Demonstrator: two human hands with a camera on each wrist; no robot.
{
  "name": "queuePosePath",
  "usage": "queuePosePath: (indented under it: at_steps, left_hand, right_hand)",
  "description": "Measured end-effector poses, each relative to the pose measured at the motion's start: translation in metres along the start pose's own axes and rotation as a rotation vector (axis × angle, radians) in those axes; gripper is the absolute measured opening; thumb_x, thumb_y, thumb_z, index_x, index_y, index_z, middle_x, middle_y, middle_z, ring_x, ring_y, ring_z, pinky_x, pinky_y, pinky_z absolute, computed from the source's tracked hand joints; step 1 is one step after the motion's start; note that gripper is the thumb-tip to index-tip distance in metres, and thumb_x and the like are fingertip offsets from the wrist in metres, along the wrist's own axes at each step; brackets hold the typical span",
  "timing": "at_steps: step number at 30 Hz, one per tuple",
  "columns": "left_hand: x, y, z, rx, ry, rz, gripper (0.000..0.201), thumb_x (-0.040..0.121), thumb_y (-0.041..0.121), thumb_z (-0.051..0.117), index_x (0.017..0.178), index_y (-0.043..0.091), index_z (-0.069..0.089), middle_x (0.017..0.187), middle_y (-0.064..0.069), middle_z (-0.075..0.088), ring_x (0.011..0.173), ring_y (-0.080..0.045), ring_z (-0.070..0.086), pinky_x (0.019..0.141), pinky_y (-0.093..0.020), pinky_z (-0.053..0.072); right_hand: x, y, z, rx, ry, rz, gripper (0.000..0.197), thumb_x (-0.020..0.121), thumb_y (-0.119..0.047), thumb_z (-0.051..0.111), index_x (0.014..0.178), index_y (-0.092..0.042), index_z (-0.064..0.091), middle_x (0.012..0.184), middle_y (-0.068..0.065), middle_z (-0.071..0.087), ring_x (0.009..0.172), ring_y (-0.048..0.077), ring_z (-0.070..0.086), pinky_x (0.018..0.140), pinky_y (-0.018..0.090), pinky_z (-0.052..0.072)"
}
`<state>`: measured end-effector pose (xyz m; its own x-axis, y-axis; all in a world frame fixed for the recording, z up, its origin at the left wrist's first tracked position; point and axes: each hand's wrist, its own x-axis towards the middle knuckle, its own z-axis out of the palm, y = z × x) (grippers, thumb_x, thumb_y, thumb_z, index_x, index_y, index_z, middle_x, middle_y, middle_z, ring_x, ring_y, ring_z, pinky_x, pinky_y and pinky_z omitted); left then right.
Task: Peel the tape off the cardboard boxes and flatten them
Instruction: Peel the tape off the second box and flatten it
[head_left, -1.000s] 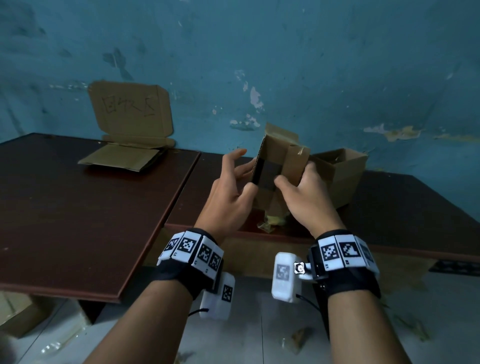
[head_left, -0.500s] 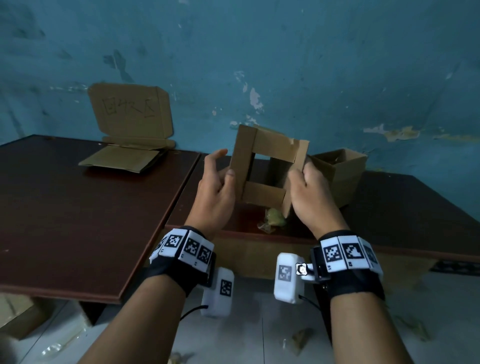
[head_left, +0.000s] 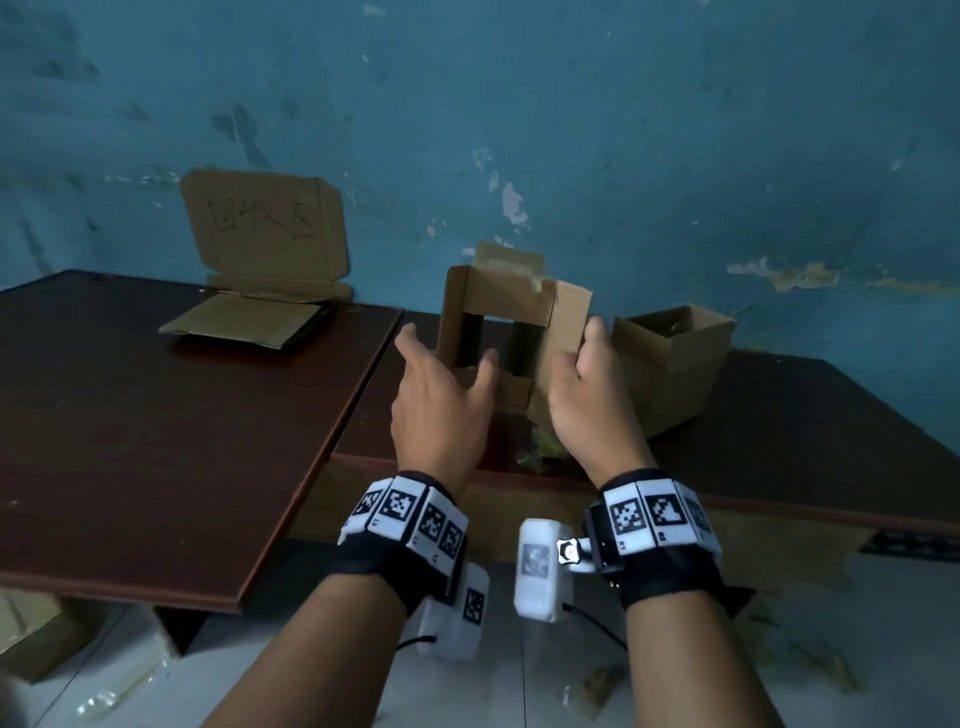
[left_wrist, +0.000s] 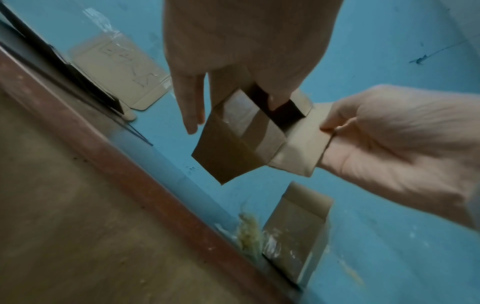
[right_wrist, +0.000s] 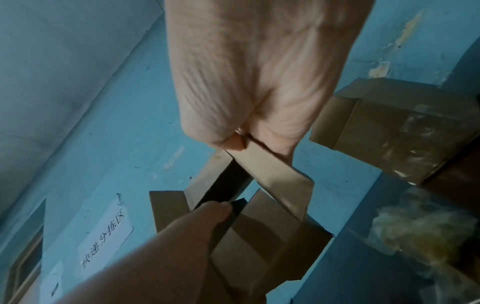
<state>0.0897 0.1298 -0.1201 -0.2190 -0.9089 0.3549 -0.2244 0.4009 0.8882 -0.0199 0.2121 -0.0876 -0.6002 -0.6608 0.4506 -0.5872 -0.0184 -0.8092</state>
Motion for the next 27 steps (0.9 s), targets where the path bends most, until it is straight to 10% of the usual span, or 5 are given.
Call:
queuePosePath:
  at_steps: [5,10,16,22,27]
  left_hand:
    - [0.002,0.006,-0.003,-0.060,0.044,-0.224,0.088,0.087,0.055,0.081,0.148,0.015,0.032,0.131,-0.015,0.067,0.123,-0.039,0.063,0.103,-0.044,0.046]
    - [0.009,0.002,-0.009,-0.163,0.069,-0.261,0.082,0.081,0.037,0.088,0.143,0.021,0.038,0.112,0.003,0.067,0.113,-0.028,0.067,0.103,-0.049,0.056]
    - [0.008,0.005,-0.008,-0.184,0.045,-0.102,0.074,0.082,0.025,0.086,0.141,0.027,0.043,0.110,0.016,0.062,0.112,-0.013,0.064,0.096,-0.031,0.055]
    - [0.006,0.007,-0.009,-0.264,-0.048,0.032,0.066,0.086,0.016,0.082,0.141,0.027,0.048,0.122,0.012,0.063,0.107,0.004,0.063,0.072,-0.004,0.051]
    - [0.007,0.006,-0.012,-0.395,-0.034,0.150,0.053,0.088,-0.001,0.072,0.134,0.020,0.058,0.111,0.016,0.075,0.103,-0.008,0.075,0.083,-0.023,0.062]
  right_hand:
    - [0.001,0.004,0.003,0.075,-0.021,0.028,0.018,0.108,-0.009,0.046,0.124,-0.017,0.048,0.103,-0.003,0.069,0.080,-0.006,0.065,0.072,0.014,0.052]
    - [0.002,0.005,0.010,0.190,0.014,0.060,0.039,0.099,-0.007,0.057,0.132,-0.025,0.045,0.126,-0.002,0.066,0.110,0.015,0.069,0.101,0.048,0.058]
    - [0.005,0.004,-0.003,-0.031,0.215,-0.024,0.086,0.085,-0.007,0.082,0.155,-0.023,0.035,0.151,0.000,0.041,0.122,-0.003,0.039,0.084,-0.006,0.035]
    - [0.006,0.008,-0.010,-0.329,0.327,0.031,0.075,0.081,-0.046,0.089,0.139,-0.016,0.051,0.132,0.003,0.058,0.116,0.019,0.059,0.083,0.027,0.044]
    - [0.005,0.011,-0.022,-0.447,0.445,0.052,0.047,0.088,-0.040,0.082,0.119,-0.014,0.058,0.111,0.007,0.071,0.099,0.027,0.070,0.079,0.042,0.061]
